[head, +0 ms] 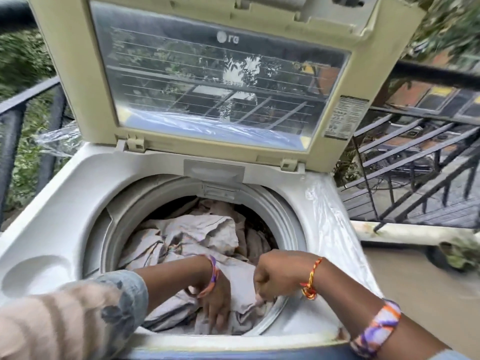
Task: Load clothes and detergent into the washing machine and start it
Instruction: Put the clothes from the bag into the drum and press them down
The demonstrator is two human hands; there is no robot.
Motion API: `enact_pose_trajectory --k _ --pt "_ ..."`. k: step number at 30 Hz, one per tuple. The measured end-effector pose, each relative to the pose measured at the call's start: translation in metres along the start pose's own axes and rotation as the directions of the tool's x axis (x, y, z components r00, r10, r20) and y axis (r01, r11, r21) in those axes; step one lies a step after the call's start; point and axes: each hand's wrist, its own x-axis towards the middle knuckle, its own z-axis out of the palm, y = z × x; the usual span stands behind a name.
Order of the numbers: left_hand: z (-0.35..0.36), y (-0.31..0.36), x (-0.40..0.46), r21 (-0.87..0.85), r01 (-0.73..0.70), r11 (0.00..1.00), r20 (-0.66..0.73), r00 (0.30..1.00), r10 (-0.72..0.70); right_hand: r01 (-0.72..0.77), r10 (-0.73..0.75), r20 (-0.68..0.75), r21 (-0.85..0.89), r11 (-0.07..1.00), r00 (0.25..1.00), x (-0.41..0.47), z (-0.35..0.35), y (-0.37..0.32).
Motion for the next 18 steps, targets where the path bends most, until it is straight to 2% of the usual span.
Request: enact_pose_trajectory --k 3,4,6,7,8,9,10,12,15,18 --pt "-0.031 0.019 -0.032 0.211 0.171 0.963 0.053 0.981 -0.186 0.016 -0.012 -0.062 0.070 0.997 0.998 -0.021 -0.015 0.006" --pt "-0.040 0.023 -0.035 0.276 0.174 0.945 0.051 0.979 -0.196 0.029 -0.020 -0.107 0.086 0.996 0.994 -0.029 -0.021 0.008" --pt "-0.055 0.034 -0.048 0.284 0.172 0.943 -0.023 0.985 -0.173 0.055 -0.021 -0.212 0.154 0.987 0.977 -0.044 -0.032 0.014" --pt "-0.062 0.043 -0.055 0.251 0.138 0.958 -0.147 0.984 -0.103 0.075 -0.020 -0.261 0.200 0.977 0.965 -0.053 -0.037 0.019" --pt "-0.070 0.052 -0.057 0.160 0.016 0.987 -0.329 0.943 0.038 0.099 -0.018 -0.309 0.248 0.964 0.951 -0.061 -0.041 0.026" --pt "-0.077 0.065 -0.062 0.097 -0.087 0.991 -0.513 0.849 0.125 0.122 -0.012 -0.359 0.285 0.951 0.933 -0.070 -0.042 0.036" --pt "-0.085 0.080 -0.065 0.081 -0.136 0.987 -0.616 0.772 0.157 0.146 -0.007 -0.412 0.307 0.941 0.911 -0.079 -0.042 0.048" --pt "-0.098 0.106 -0.069 0.113 -0.164 0.980 -0.703 0.684 0.196 0.192 0.008 -0.509 0.338 0.921 0.861 -0.098 -0.038 0.075" --pt "-0.112 0.153 -0.072 0.155 -0.155 0.976 -0.754 0.620 0.219 0.251 0.065 -0.596 0.432 0.866 0.800 -0.130 -0.022 0.120" --pt "-0.118 0.214 -0.063 0.238 -0.145 0.960 -0.784 0.555 0.278 0.274 0.085 -0.623 0.458 0.846 0.777 -0.159 0.006 0.172"
